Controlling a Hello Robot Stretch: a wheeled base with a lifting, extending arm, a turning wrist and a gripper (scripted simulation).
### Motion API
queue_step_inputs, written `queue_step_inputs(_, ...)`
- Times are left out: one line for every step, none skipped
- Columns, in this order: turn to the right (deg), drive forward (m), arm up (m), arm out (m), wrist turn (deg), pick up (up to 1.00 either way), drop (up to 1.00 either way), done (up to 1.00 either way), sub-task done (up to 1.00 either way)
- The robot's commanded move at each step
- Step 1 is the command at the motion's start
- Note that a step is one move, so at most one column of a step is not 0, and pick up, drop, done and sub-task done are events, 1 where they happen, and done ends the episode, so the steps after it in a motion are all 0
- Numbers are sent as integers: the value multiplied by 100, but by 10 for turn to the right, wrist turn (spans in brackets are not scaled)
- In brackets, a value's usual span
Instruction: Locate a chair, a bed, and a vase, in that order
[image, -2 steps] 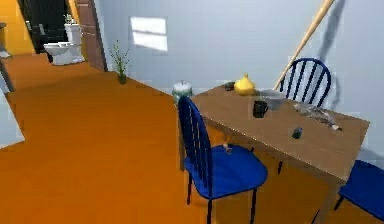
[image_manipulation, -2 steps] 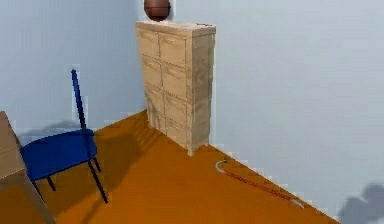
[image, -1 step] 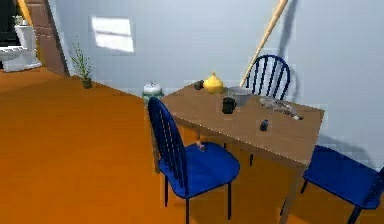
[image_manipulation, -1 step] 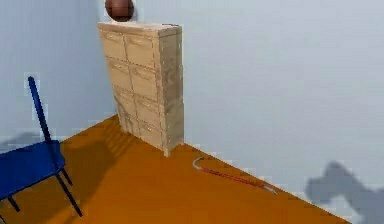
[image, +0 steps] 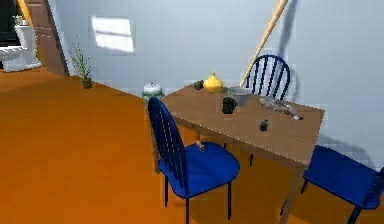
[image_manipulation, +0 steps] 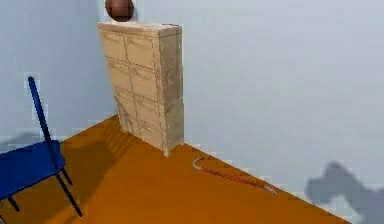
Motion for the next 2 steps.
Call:
queue_step_inputs(-450, 0, 0, 0, 0, 0, 0, 0, 0)
queue_step_inputs(-360, 0, 0, 0, 0, 0, 0, 0, 0)
